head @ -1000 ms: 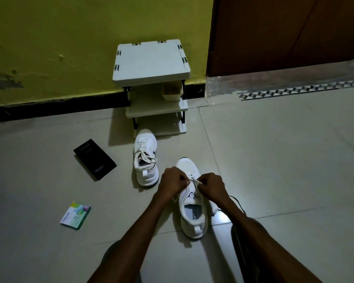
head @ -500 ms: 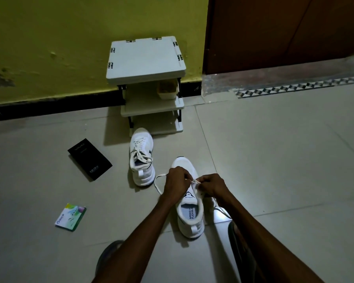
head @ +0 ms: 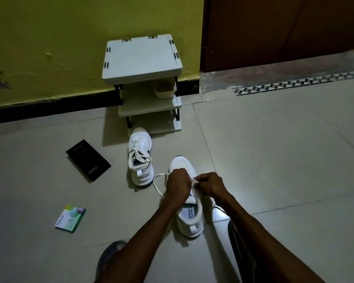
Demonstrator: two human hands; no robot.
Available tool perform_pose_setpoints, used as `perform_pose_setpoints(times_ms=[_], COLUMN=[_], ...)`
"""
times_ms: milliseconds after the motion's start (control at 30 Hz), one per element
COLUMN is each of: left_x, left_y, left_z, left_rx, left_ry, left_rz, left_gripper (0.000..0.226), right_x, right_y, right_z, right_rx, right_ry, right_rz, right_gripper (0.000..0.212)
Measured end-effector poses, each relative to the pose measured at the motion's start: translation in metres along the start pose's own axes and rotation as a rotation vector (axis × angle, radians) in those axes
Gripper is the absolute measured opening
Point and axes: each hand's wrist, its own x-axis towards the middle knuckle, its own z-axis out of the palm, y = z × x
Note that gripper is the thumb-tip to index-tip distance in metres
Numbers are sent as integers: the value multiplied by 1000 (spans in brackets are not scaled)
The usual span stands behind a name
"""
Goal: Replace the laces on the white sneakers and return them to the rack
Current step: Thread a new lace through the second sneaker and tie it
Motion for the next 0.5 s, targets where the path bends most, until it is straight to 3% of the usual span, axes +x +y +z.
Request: perform_pose_setpoints(times_ms=[133, 267, 500], left_x=[-1, -1, 4], left_y=[4, 2, -7], left_z=[3, 0, -5], left_rx=[41, -84, -177], left_ry=[19, 36, 42], left_rz=[-16, -46, -16], left_gripper=[17, 11, 19], right_x=[-1, -2, 1], right_y=[-1, -9, -8], right_z=[-1, -7, -1], right_rx=[-68, -1, -75], right_ry=[-42, -84, -57], right_rz=[-72, 4, -75], right_gripper=[17, 22, 27])
